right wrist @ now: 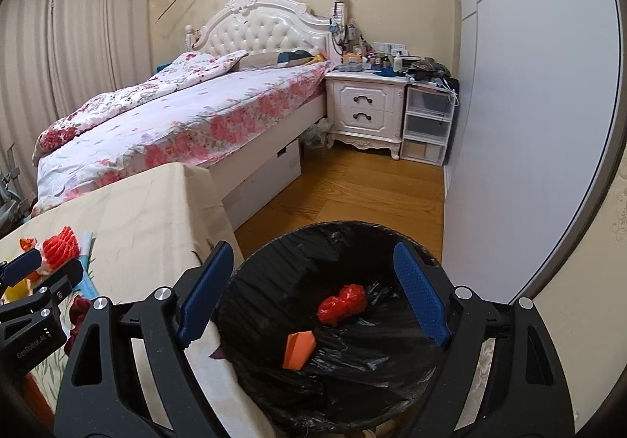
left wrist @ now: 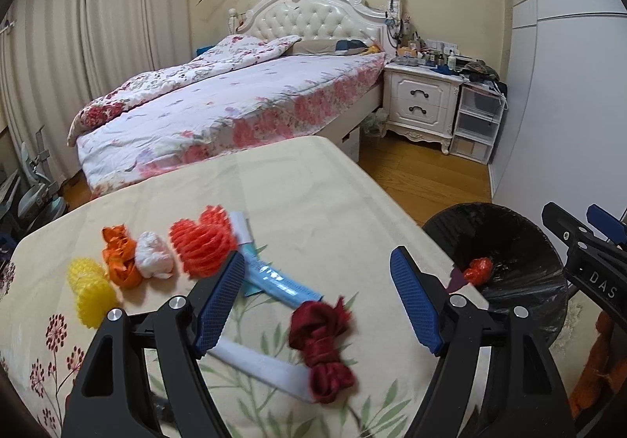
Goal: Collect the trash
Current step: 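Move both open tools back over the table items, then grasp the red bottle with the left tool while the right tool grasps the dark red ribbon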
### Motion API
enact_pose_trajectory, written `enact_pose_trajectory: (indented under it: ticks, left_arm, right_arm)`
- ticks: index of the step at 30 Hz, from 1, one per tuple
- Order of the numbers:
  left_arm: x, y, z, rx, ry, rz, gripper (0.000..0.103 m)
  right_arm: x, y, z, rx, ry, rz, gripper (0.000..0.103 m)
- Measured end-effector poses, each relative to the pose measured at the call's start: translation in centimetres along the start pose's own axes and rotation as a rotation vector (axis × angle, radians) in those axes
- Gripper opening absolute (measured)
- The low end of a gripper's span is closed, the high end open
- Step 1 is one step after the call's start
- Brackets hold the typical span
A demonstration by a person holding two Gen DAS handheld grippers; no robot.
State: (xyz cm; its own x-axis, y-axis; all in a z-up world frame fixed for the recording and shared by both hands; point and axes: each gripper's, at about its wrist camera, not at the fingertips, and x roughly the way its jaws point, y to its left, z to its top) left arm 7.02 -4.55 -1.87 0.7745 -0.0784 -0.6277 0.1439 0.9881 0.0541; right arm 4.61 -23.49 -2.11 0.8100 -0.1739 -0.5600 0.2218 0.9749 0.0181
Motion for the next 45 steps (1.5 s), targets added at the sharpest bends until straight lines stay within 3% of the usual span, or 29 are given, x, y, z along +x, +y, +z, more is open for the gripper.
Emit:
enact_pose_trajectory:
  ticks: [11,21,41,45]
  left_arm:
    - [-2.1,5.8,-3.6,-0.073,0.053,0.129,0.074]
    - [-2.6,9.3,-6.6,-0.126,0.115,0.226,0.074]
    - [-3.6,15.0,-10.3,-0.327,0.252,0.173,0.074]
    - [-4.0,15.8,-10.6,-0.353,0.247,0.164,0.075]
  right_arm:
    - [-1.6,5.9,-2.1,-0.115,0.038,0.110,0.082]
    - [-2.8,8.6,-3.3,-0.171,0.050,0.169,0.082]
    - [-3.3,9.8,-4.3,-0.202,0.072,0.201,0.082]
    - [-3.0,10.1,-4.6,-0.206,0.085,0.207,0.082]
